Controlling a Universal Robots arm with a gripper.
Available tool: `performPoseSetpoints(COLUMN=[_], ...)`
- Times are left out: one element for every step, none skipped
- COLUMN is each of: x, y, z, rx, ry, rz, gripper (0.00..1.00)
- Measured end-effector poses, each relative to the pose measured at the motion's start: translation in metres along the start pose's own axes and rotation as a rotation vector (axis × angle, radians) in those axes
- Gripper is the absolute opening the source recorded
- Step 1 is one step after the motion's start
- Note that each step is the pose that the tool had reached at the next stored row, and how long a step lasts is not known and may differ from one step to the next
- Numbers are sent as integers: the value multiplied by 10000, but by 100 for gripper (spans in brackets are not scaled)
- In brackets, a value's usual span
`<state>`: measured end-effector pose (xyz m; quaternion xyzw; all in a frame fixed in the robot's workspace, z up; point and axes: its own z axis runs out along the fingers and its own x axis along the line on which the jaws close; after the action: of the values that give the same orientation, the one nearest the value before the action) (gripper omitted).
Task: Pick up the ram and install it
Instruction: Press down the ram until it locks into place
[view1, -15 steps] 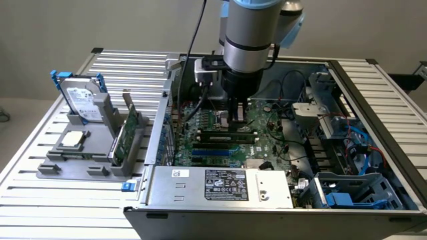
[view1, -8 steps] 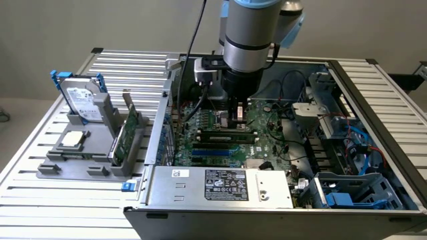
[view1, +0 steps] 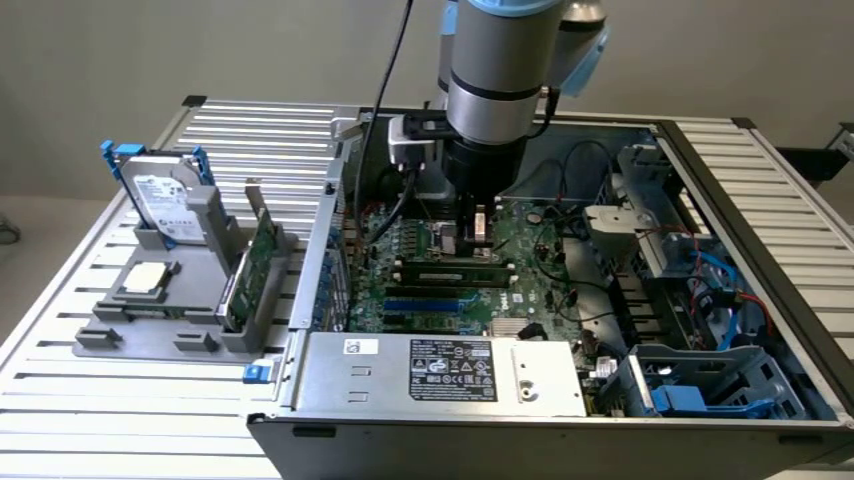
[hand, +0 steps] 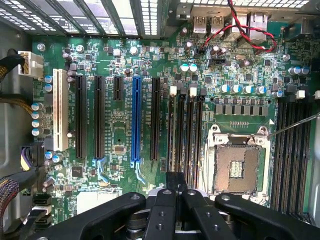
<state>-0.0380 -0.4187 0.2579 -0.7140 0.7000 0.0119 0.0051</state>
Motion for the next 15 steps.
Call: performPoseSetpoints(x=[0,0,0,0,0,0,0,0,-1,-2,-2,-2,-3,-4,-4], y=[0,0,0,0,0,0,0,3,10,15,18,19,20,21,24], z=[0,0,0,0,0,0,0,3,13,25,38,53,69,82,93], rx=[0,0,0,0,0,0,-1,-11,-24,-32,-39,-42,-45,-49,-55], ry=[0,0,0,0,0,0,0,0,2,1,-1,-1,0,0,0], rz=[0,0,0,0,0,0,0,0,3,2,1,1,1,1,2], gripper=[11,11,11,11,11,11,11,11,11,11,11,11,11,11,11])
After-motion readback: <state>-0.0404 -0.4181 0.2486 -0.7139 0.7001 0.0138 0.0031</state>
